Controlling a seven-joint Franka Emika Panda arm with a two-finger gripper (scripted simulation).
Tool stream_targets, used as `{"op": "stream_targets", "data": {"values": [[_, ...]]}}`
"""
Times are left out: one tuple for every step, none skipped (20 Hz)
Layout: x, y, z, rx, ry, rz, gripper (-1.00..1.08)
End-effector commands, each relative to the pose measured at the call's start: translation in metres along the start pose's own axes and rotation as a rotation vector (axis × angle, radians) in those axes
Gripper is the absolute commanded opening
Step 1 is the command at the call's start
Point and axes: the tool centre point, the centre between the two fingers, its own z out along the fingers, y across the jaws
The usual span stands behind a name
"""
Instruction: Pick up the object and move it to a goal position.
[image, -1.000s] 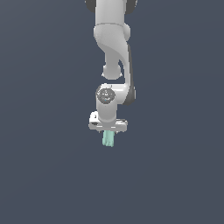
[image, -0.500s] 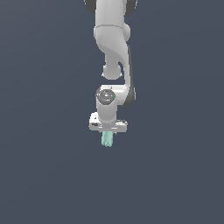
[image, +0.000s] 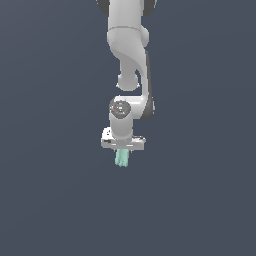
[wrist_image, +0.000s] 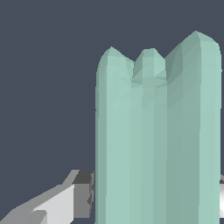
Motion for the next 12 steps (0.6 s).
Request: {"op": "stream_targets", "data": {"values": [[-0.003, 0.002, -0.005, 0.0, 0.001, 0.0, -1.0], [-0.004, 0.003, -0.008, 0.0, 0.001, 0.0, -1.0], [-0.006, 0.004, -0.011, 0.0, 0.001, 0.0, -1.0], [-0.008, 0.006, -0.015, 0.0, 0.001, 0.0, -1.0], [-0.011, 0.007, -0.019, 0.0, 0.001, 0.0, -1.0], [-0.013, 0.009, -0.023, 0.0, 0.001, 0.0, -1.0], [-0.016, 0.011, -0.028, 0.0, 0.001, 0.0, -1.0], [-0.019, 0.013, -0.033, 0.0, 0.001, 0.0, -1.0], [-0.022, 0.015, -0.038, 0.0, 0.001, 0.0, -1.0], [-0.025, 0.017, -0.044, 0.0, 0.001, 0.0, -1.0], [-0.029, 0.02, -0.05, 0.0, 0.001, 0.0, -1.0], [-0.033, 0.022, -0.057, 0.0, 0.001, 0.0, -1.0]]}}
